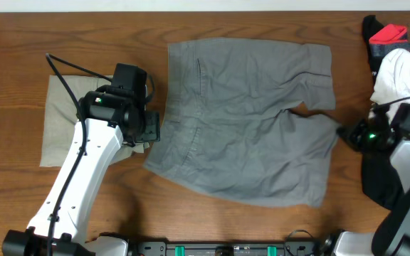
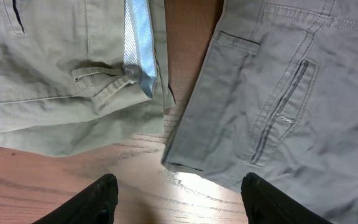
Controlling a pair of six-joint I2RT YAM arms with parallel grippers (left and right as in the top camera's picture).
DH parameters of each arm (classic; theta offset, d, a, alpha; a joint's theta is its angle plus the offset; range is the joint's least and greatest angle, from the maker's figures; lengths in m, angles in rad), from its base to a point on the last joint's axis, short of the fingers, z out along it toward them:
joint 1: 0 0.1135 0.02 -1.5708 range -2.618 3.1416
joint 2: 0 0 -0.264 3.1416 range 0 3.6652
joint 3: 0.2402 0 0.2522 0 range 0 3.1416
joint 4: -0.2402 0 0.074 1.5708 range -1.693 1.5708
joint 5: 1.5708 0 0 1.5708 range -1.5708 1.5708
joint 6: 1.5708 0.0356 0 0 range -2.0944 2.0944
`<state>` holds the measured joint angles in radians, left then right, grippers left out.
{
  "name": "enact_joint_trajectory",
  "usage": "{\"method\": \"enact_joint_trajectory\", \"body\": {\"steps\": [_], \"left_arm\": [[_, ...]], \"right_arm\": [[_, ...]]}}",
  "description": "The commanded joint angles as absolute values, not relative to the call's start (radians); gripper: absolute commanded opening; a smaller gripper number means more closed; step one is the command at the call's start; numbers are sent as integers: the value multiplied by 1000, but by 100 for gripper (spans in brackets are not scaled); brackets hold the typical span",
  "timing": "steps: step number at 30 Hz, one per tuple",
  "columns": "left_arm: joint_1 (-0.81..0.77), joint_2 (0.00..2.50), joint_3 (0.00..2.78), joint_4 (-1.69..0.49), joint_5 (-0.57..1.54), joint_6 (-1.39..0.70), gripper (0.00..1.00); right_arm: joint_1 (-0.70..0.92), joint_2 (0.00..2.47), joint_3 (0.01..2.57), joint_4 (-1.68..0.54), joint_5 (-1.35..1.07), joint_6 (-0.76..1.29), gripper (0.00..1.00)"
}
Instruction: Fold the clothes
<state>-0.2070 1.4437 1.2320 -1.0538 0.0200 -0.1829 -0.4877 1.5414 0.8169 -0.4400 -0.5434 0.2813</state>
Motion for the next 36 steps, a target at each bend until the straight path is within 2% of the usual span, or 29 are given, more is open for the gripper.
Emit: {"method": "enact_joint_trajectory", "body": {"steps": [1, 10, 11, 12, 13, 14, 19, 22, 27, 36], "left_arm": [[-209, 1438, 1243, -1056, 19, -176, 66], [-209, 1438, 1243, -1027, 19, -176, 66], [-209, 1438, 1243, -1027, 19, -176, 66], [-209, 1438, 1243, -1027, 19, -176, 66], [-209, 1438, 1243, -1027, 19, -176, 66], [-209, 1438, 1243, -1028, 19, -176, 66], [-209, 1438, 1243, -1038, 19, -176, 66], [-209, 1438, 1243, -1046, 19, -176, 66], [-209, 1438, 1241, -1082, 20, -177, 66], [-209, 1448, 1154, -1083, 201, -176, 67]], "right_arm": [[-531, 1460, 891, -450, -467, 284, 1], [-536, 1430, 928, -324, -455, 299, 2], [-535, 1434, 928, -326, -444, 299, 10], [-535, 1439, 928, -333, -440, 299, 33], [-537, 1442, 928, -348, -437, 299, 46], [-540, 1442, 928, -364, -436, 299, 49], [-565, 1438, 928, -536, -435, 299, 51], [-563, 1438, 928, -717, -420, 257, 53], [-562, 1438, 925, -966, -175, 250, 62], [-564, 1438, 857, -1003, -131, 269, 69]]}}
